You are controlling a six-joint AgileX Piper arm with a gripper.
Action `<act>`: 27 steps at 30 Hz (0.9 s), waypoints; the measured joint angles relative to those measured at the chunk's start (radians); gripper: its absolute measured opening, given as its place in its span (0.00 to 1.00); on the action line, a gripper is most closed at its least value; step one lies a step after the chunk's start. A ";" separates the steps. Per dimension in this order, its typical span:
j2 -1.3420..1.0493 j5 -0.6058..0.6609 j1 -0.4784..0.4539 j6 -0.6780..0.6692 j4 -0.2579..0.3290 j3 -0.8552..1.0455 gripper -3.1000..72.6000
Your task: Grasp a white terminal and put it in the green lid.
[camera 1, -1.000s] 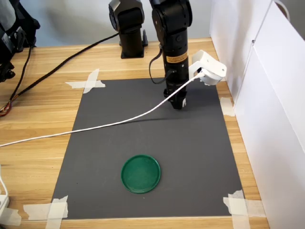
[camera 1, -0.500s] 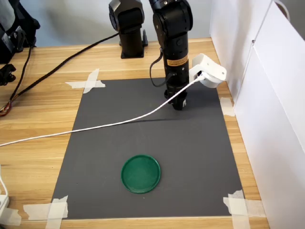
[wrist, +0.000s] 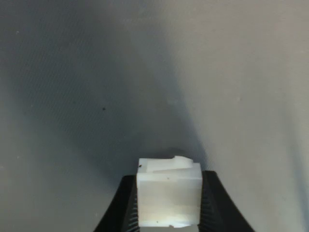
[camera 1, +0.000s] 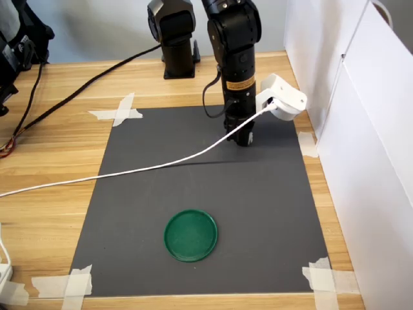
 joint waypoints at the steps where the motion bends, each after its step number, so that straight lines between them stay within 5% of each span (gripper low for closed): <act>1: -0.011 0.002 0.000 0.000 -0.005 -0.001 0.40; 8: -0.047 0.147 -0.023 0.038 -0.016 -0.130 0.40; 27: 0.181 0.347 -0.390 0.055 -0.009 -0.708 0.40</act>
